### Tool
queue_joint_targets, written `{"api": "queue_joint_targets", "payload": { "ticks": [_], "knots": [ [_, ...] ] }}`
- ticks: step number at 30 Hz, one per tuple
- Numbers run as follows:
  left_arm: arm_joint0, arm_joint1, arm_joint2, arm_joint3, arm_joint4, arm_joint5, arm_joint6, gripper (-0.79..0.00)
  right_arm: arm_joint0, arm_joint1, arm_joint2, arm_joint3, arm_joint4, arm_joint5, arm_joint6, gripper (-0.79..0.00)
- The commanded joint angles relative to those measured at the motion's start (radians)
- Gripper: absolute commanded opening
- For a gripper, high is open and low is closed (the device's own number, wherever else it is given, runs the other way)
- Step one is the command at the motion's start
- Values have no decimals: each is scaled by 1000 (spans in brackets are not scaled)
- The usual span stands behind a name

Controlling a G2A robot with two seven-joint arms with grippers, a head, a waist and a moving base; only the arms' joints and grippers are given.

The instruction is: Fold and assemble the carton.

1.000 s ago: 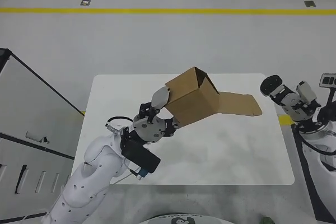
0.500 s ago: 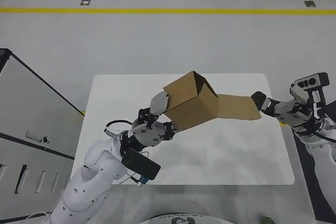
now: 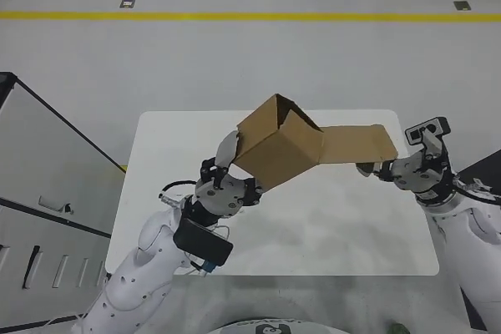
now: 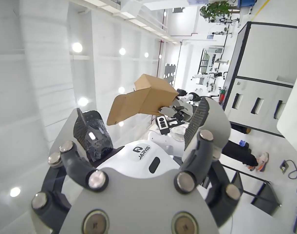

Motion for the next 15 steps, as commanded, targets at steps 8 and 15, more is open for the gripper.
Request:
{"api": "queue_joint_targets", "payload": {
  "ticks": [8,15],
  "knots": [
    [-23,-12,31,31,45,43,-5,-785,101,-24,-112,21,-13,6,54,-314],
    [-41,-20,46,53,55,52,-9,-785,153,-40,-148,50,-4,-14,92,-332]
  ]
}}
